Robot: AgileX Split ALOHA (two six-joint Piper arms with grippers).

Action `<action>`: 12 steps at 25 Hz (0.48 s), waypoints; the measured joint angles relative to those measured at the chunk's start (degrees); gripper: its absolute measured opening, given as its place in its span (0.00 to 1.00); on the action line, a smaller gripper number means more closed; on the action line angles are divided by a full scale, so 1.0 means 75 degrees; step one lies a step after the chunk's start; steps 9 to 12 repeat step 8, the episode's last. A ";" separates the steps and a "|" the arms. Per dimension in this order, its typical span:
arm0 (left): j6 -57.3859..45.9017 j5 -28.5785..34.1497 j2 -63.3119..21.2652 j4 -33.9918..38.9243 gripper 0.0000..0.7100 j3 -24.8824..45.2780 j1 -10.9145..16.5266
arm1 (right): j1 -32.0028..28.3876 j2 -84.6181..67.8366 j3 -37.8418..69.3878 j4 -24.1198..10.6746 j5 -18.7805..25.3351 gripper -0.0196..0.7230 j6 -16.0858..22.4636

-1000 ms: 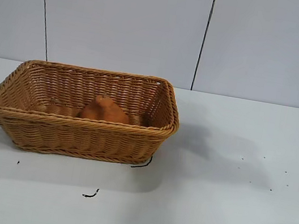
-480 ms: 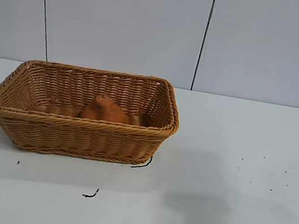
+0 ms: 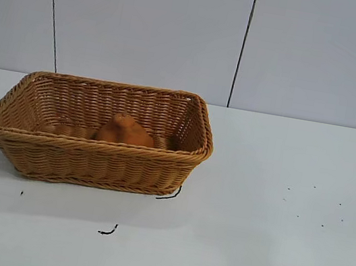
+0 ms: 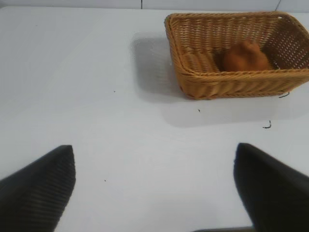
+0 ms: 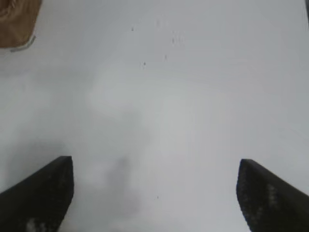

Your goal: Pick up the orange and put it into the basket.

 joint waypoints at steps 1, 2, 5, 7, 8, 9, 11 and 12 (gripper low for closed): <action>0.0000 0.0000 0.0000 0.0000 0.90 0.0000 0.0000 | 0.0000 -0.0114 0.0000 0.0000 0.0000 0.91 0.0000; 0.0000 0.0000 0.0000 0.0000 0.90 0.0000 0.0000 | 0.0000 -0.0150 0.0007 0.0000 0.0000 0.91 0.0000; 0.0000 0.0000 0.0000 0.0000 0.90 0.0000 0.0000 | 0.0000 -0.0150 0.0013 0.0000 0.0000 0.91 0.0000; 0.0000 0.0000 0.0000 0.0000 0.90 0.0000 0.0000 | 0.0000 -0.0150 0.0013 0.0000 0.0000 0.91 0.0000; 0.0000 0.0000 0.0000 0.0000 0.90 0.0000 0.0000 | 0.0000 -0.0150 0.0013 0.0000 0.0000 0.91 0.0000; 0.0000 0.0000 0.0000 0.0000 0.90 0.0000 0.0000 | 0.0000 -0.0150 0.0013 0.0000 0.0000 0.91 0.0000; 0.0000 0.0000 0.0000 0.0000 0.90 0.0000 0.0000 | 0.0000 -0.0150 0.0013 0.0000 0.0000 0.91 0.0000; 0.0000 0.0000 0.0000 0.0000 0.90 0.0000 0.0000 | 0.0000 -0.0150 0.0013 0.0000 0.0000 0.91 0.0000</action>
